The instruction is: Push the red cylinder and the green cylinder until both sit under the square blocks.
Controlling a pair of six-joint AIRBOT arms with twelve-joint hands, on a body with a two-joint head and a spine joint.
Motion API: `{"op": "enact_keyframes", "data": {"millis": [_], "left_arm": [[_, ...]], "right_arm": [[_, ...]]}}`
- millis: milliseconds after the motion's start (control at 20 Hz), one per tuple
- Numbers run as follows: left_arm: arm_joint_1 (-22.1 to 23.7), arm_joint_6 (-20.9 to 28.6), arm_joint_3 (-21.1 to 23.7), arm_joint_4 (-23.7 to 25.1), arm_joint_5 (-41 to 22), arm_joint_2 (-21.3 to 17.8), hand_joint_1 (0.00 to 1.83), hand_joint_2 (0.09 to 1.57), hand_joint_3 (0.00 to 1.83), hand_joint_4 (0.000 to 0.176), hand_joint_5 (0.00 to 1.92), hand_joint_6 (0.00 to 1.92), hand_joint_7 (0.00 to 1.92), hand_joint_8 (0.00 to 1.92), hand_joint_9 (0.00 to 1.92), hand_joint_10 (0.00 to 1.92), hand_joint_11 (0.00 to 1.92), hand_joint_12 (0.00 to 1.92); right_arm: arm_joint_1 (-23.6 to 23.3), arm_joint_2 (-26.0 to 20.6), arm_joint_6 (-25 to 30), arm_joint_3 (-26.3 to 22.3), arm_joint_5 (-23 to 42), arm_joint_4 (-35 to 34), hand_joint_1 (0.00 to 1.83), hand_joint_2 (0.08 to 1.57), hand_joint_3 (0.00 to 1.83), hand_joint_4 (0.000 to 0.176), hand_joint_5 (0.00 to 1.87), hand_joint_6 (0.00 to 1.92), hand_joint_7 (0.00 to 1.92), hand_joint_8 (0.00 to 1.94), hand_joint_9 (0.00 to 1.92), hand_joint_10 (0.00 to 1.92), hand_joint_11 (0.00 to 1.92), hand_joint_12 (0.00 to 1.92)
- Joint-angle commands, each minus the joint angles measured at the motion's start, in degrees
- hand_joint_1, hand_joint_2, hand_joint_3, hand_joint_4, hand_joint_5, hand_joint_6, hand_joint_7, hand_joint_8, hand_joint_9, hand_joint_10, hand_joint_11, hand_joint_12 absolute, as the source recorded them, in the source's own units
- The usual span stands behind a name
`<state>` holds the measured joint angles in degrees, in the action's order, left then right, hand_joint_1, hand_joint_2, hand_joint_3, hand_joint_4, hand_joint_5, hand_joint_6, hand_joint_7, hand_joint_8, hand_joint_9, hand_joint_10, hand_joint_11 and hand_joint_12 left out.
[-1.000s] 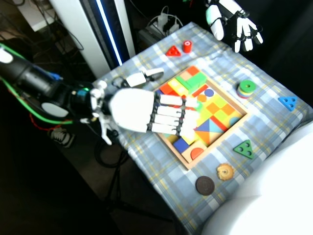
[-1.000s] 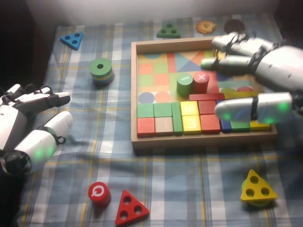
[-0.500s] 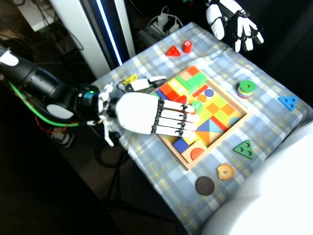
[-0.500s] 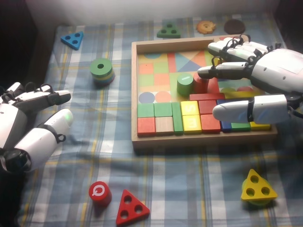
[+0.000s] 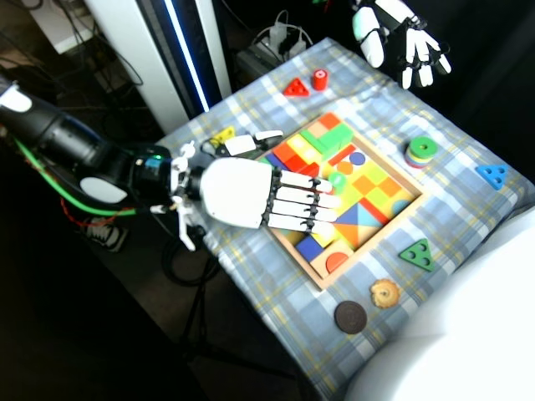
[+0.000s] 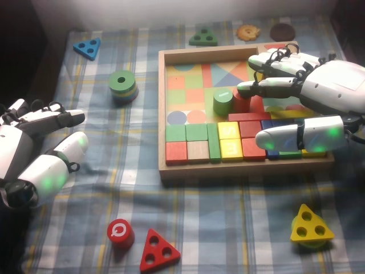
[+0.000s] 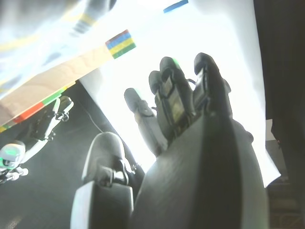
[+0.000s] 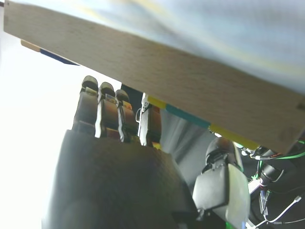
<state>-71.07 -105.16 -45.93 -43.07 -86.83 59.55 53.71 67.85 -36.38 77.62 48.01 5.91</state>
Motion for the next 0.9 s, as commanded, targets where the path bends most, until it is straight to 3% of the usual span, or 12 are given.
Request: {"op": "enact_keyframes", "data": {"millis": [0, 50, 100, 150, 250, 300, 350, 400, 550, 600, 800, 850], "left_arm": [[0.3, 0.4, -0.4, 2.5, -6.4, 0.0, 0.38, 1.33, 0.00, 0.072, 0.73, 0.00, 0.50, 0.00, 0.42, 0.00, 0.00, 0.20], [0.3, 0.4, -0.4, 2.5, -6.5, 0.0, 0.40, 1.33, 0.00, 0.067, 0.73, 0.00, 0.50, 0.00, 0.41, 0.00, 0.00, 0.19], [0.3, 0.4, -0.4, 2.5, -6.5, 0.0, 0.43, 1.32, 0.00, 0.049, 0.76, 0.01, 0.51, 0.00, 0.42, 0.00, 0.00, 0.23], [0.3, 0.4, -0.4, 2.5, -6.4, 0.0, 0.44, 1.32, 0.00, 0.044, 0.74, 0.00, 0.51, 0.00, 0.42, 0.00, 0.00, 0.22], [0.3, 0.4, -0.4, 2.4, -6.4, -0.1, 0.45, 1.32, 0.00, 0.048, 0.73, 0.00, 0.51, 0.00, 0.41, 0.00, 0.00, 0.22], [0.3, 0.4, -0.4, 2.4, -6.4, -0.1, 0.46, 1.32, 0.00, 0.038, 0.73, 0.00, 0.51, 0.00, 0.41, 0.00, 0.00, 0.22], [0.3, 0.4, -0.4, 2.4, -6.4, -0.1, 0.46, 1.33, 0.00, 0.040, 0.72, 0.00, 0.50, 0.00, 0.41, 0.00, 0.00, 0.19], [0.3, 0.4, -0.4, 2.4, -6.4, -0.1, 0.44, 1.33, 0.00, 0.048, 0.71, 0.00, 0.49, 0.00, 0.40, 0.00, 0.00, 0.17], [0.3, 0.4, -0.4, 2.5, -6.3, -0.1, 0.49, 1.32, 0.00, 0.027, 0.75, 0.01, 0.51, 0.00, 0.41, 0.00, 0.00, 0.18], [0.3, 0.4, -0.4, 2.5, -6.2, -0.1, 0.46, 1.32, 0.00, 0.027, 0.76, 0.01, 0.51, 0.00, 0.41, 0.01, 0.00, 0.17], [0.3, 0.4, -0.4, 2.4, -6.0, -0.1, 0.46, 1.32, 0.00, 0.040, 0.77, 0.00, 0.50, 0.00, 0.39, 0.00, 0.00, 0.11], [0.3, 0.4, -0.4, 2.4, -6.0, -0.1, 0.44, 1.32, 0.00, 0.049, 0.77, 0.00, 0.50, 0.00, 0.39, 0.00, 0.00, 0.08]], "right_arm": [[-0.3, 0.7, 0.9, 0.2, 3.2, -1.0, 0.00, 0.90, 0.00, 0.105, 0.33, 0.00, 0.00, 0.00, 0.00, 0.00, 0.00, 0.00], [-0.3, 0.7, 0.9, 0.1, 2.9, -0.7, 0.00, 0.89, 0.00, 0.096, 0.33, 0.00, 0.00, 0.00, 0.00, 0.00, 0.00, 0.00], [-0.3, 0.6, 0.9, 0.0, 2.4, -0.6, 0.00, 0.87, 0.00, 0.106, 0.31, 0.00, 0.00, 0.00, 0.00, 0.00, 0.00, 0.00], [-0.1, 0.1, 0.9, -0.1, 1.7, -0.6, 0.00, 0.89, 0.00, 0.128, 0.31, 0.00, 0.00, 0.00, 0.00, 0.00, 0.00, 0.00], [0.3, -0.4, 0.9, -0.1, 1.2, -0.6, 0.00, 0.90, 0.00, 0.136, 0.31, 0.00, 0.00, 0.00, 0.00, 0.00, 0.00, 0.00], [0.5, -0.9, 0.9, -0.3, 0.9, -0.6, 0.00, 0.91, 0.00, 0.127, 0.31, 0.00, 0.00, 0.00, 0.00, 0.00, 0.00, 0.00], [0.8, -1.3, 0.9, -0.5, 0.8, -0.6, 0.00, 0.90, 0.00, 0.115, 0.32, 0.00, 0.00, 0.00, 0.00, 0.00, 0.00, 0.00], [1.2, -1.8, 0.9, -0.9, 0.7, -0.6, 0.00, 0.89, 0.00, 0.122, 0.31, 0.00, 0.00, 0.00, 0.00, 0.00, 0.00, 0.00], [2.2, -4.1, -0.4, -2.6, 0.5, -1.4, 0.00, 0.88, 0.00, 0.127, 0.31, 0.00, 0.00, 0.00, 0.00, 0.00, 0.00, 0.00], [2.7, -5.0, -1.1, -3.3, 0.5, -2.1, 0.00, 0.88, 0.00, 0.119, 0.31, 0.00, 0.00, 0.00, 0.00, 0.00, 0.00, 0.00], [4.4, -8.1, -2.9, -5.6, 0.5, -4.1, 0.00, 0.89, 0.00, 0.120, 0.31, 0.00, 0.00, 0.00, 0.00, 0.00, 0.00, 0.00], [4.7, -8.7, -3.6, -6.0, 0.5, -4.7, 0.00, 0.89, 0.00, 0.135, 0.30, 0.00, 0.00, 0.00, 0.00, 0.00, 0.00, 0.00]]}}
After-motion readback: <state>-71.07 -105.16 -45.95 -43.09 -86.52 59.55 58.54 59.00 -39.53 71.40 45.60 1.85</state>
